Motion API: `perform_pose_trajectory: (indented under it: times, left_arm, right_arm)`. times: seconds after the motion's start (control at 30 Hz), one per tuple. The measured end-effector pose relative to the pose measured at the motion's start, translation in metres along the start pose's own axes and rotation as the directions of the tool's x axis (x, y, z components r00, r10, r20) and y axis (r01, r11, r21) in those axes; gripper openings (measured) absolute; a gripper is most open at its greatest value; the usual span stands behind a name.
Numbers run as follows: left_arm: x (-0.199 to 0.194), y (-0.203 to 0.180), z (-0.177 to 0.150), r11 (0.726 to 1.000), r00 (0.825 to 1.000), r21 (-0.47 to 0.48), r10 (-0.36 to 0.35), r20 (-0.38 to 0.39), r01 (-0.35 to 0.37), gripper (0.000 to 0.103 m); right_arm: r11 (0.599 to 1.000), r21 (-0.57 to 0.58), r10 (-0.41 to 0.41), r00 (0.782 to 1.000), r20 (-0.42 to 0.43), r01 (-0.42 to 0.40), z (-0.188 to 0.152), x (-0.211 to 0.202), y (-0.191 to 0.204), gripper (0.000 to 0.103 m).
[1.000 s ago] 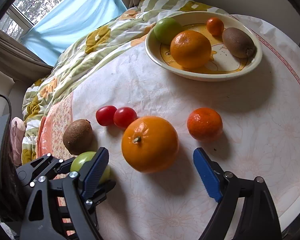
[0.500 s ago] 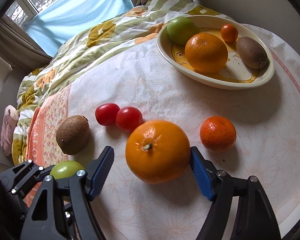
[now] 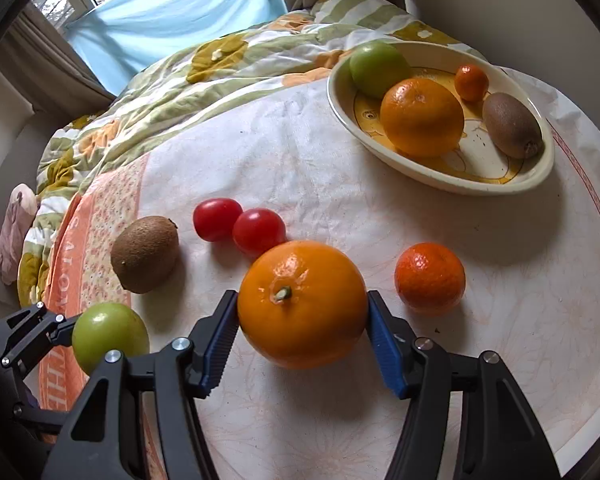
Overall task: Organize fruits
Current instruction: 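Grasp the green apple with the left tool while the right tool grasps the large orange, then carry the green apple into the duck bowl and open the left tool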
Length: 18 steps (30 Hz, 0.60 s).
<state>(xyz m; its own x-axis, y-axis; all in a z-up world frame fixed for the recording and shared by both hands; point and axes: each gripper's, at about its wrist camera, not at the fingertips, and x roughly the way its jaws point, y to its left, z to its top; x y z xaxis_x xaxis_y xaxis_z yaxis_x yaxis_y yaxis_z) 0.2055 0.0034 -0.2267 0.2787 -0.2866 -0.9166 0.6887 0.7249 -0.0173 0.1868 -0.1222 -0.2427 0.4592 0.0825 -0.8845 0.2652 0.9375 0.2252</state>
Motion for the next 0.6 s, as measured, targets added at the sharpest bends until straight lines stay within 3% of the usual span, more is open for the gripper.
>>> perform_pose_trajectory:
  times: [0.33,0.6]
  left_arm:
    - [-0.030,-0.018,0.026,0.991,0.998,-0.130,0.045,0.046,-0.039,0.053]
    - [-0.049,-0.053,0.071,0.982,0.990,-0.176,0.084,0.115,-0.063,0.053]
  right_arm:
    - [0.993,-0.086,0.078,0.997,0.020,-0.076,0.017,-0.047,-0.017,0.058]
    - [0.987,-0.135,0.098,0.994,0.057,-0.089,0.047,-0.090,-0.060,0.058]
